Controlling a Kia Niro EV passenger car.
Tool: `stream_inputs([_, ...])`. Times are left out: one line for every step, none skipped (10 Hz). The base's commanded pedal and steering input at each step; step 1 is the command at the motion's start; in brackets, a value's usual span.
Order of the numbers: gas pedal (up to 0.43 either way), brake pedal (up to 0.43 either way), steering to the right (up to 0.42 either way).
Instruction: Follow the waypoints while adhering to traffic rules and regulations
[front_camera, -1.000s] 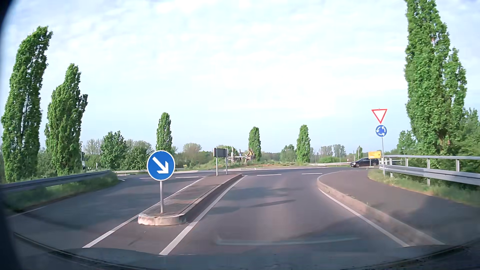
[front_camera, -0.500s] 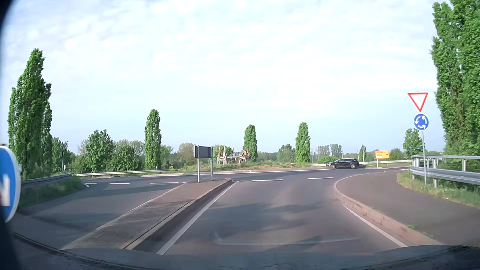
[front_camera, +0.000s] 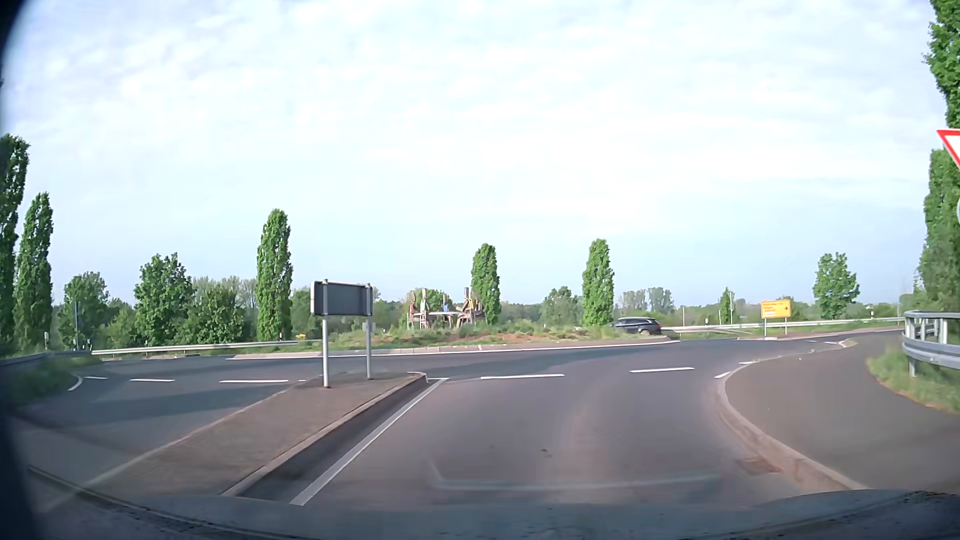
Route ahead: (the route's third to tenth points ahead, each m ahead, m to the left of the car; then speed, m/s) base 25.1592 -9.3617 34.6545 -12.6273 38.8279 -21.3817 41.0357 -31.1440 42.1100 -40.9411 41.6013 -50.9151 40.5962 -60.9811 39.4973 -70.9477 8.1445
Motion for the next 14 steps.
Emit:
stream_inputs([0.0, 0.0, 0.051])
stream_inputs([0.0, 0.0, 0.061])
stream_inputs([0.0, 0.0, 0.071])
stream_inputs([0.0, 0.0, 0.079])
stream_inputs([0.0, 0.0, 0.09])
stream_inputs([0.039, 0.0, 0.1])
stream_inputs([0.059, 0.0, 0.107])
stream_inputs([0.067, 0.0, 0.119])
stream_inputs([0.079, 0.0, 0.127])
stream_inputs([0.098, 0.0, 0.132])
stream_inputs([0.11, 0.0, 0.137])
stream_inputs([0.118, 0.0, 0.139])
stream_inputs([0.13, 0.0, 0.139])
stream_inputs([0.138, 0.0, 0.139])
